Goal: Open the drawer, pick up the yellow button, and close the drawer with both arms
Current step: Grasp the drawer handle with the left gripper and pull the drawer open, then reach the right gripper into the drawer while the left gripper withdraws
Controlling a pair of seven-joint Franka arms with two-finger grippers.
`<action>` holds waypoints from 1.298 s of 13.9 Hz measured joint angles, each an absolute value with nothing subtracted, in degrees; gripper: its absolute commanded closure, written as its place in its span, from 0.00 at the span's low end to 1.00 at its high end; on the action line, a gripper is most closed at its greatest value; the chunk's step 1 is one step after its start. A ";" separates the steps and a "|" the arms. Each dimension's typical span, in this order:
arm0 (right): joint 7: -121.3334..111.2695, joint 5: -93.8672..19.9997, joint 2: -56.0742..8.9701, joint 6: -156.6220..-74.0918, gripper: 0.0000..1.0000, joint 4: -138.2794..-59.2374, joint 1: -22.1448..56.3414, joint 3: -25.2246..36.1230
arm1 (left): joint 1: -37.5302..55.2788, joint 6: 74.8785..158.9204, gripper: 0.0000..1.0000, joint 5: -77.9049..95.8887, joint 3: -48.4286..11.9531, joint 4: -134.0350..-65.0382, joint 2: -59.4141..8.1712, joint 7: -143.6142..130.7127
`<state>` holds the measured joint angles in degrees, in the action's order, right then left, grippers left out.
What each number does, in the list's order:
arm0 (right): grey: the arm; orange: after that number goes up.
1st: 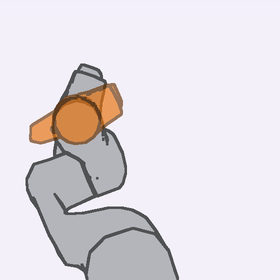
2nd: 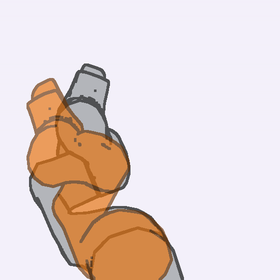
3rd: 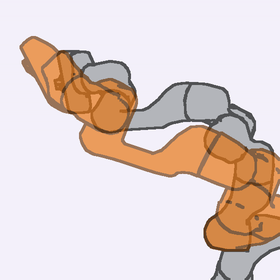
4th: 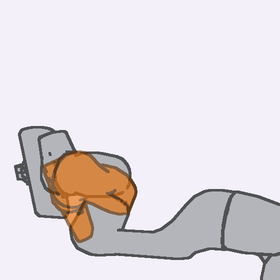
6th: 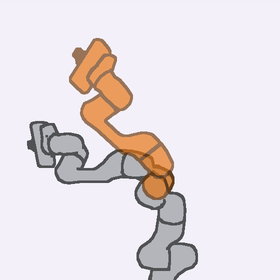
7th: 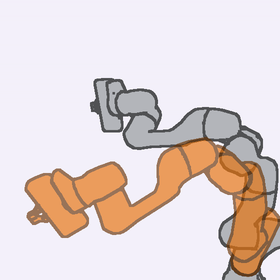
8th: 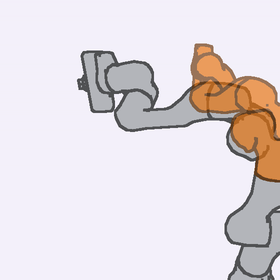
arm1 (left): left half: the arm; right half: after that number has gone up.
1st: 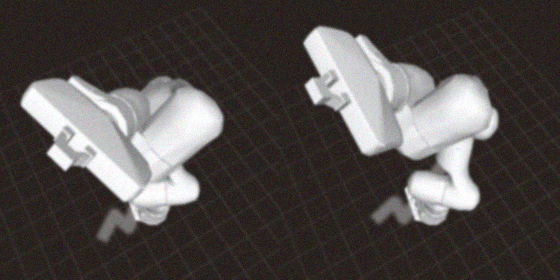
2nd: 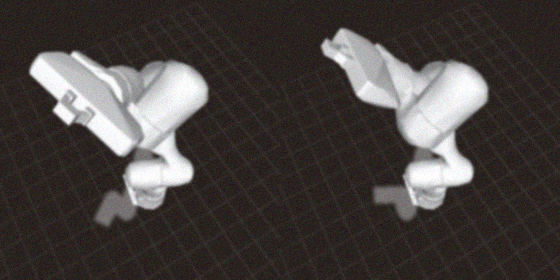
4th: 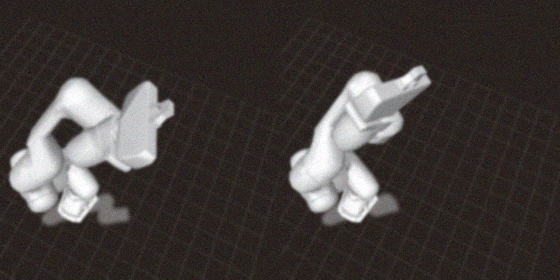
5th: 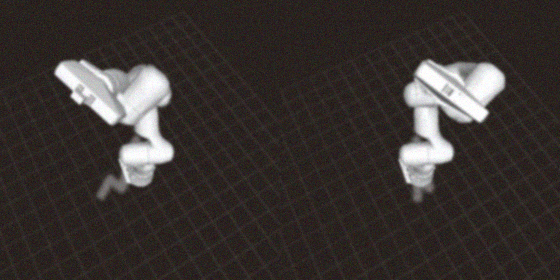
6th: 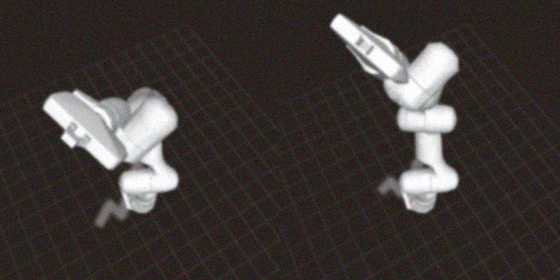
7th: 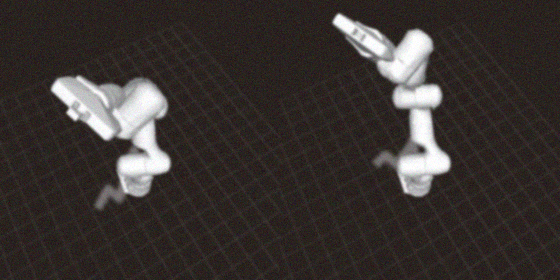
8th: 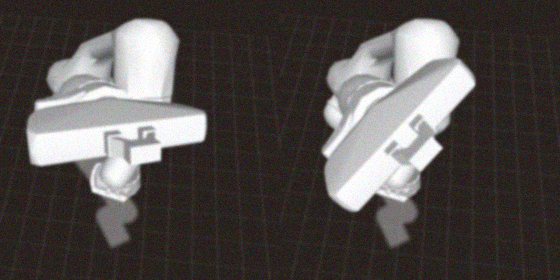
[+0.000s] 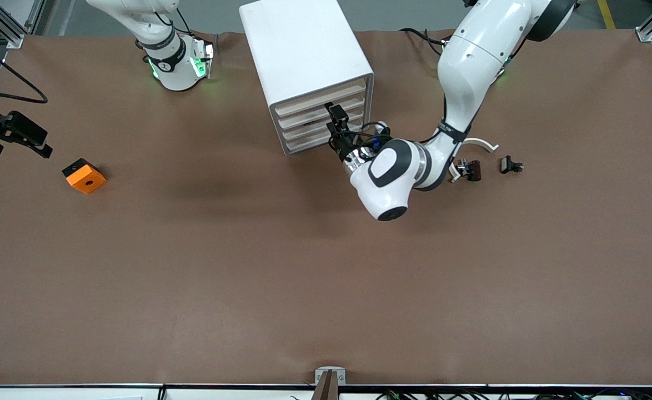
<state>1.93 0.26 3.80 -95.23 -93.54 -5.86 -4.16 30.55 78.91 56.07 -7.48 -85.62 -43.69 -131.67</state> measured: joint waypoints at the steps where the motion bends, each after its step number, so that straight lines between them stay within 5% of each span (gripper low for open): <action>1: 1.93 0.74 3.65 -95.23 0.00 -93.54 -5.47 -4.17 | 31.22 78.43 0.41 56.35 -7.53 -85.60 -43.68 -131.67; 6: 1.95 1.10 2.65 -95.40 0.00 -93.35 -3.38 -4.19 | 32.95 76.71 1.00 56.76 -7.78 -85.59 -43.68 -131.70; 12: 6.71 1.08 2.15 -95.26 0.00 -92.97 2.87 -4.35 | 31.57 76.39 1.00 56.13 -7.14 -84.50 -43.69 -132.70; 18: 35.08 0.76 1.39 -92.17 0.00 -92.90 16.57 -4.74 | 26.22 77.02 1.00 55.37 -2.92 -79.53 -44.36 -132.29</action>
<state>35.08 0.76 1.39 -92.17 -92.90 16.57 -4.74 26.22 77.02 55.37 -2.92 -79.53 -44.36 -132.29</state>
